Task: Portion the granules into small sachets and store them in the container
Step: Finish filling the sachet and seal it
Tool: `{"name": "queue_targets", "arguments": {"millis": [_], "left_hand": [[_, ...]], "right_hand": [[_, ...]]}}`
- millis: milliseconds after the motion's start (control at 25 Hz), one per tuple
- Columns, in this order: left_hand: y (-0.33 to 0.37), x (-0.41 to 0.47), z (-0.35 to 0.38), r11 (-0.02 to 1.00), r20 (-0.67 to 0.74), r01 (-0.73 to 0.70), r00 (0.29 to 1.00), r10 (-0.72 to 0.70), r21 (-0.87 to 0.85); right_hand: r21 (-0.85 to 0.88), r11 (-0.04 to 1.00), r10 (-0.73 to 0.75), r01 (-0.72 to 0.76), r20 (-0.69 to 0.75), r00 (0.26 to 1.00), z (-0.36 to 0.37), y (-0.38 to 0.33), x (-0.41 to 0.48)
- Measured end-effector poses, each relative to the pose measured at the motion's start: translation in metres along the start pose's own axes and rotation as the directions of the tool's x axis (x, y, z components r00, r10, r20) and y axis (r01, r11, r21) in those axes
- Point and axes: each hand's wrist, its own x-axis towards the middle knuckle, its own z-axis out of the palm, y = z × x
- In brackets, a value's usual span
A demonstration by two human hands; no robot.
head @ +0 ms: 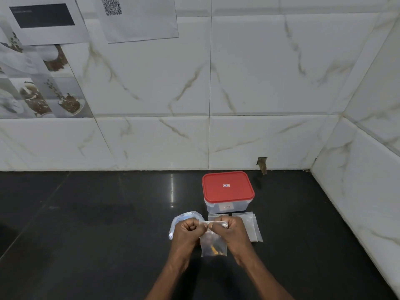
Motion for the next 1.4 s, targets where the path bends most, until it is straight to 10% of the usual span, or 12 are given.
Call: {"name": "queue_targets", "arguments": {"millis": [1000,1400], "left_hand": [[-0.008,-0.012,0.008,0.991,-0.113,0.103,0.989,-0.094,0.085],[-0.016,-0.025,0.011,0.973,0.022,0.158,0.987,-0.156,-0.167]], "right_hand": [[0.145,0.978,0.164,-0.153,-0.066,0.984,0.013,0.016,-0.012],[0.19,0.972,0.147,-0.138,-0.03,0.989,0.003,0.022,-0.023]]}}
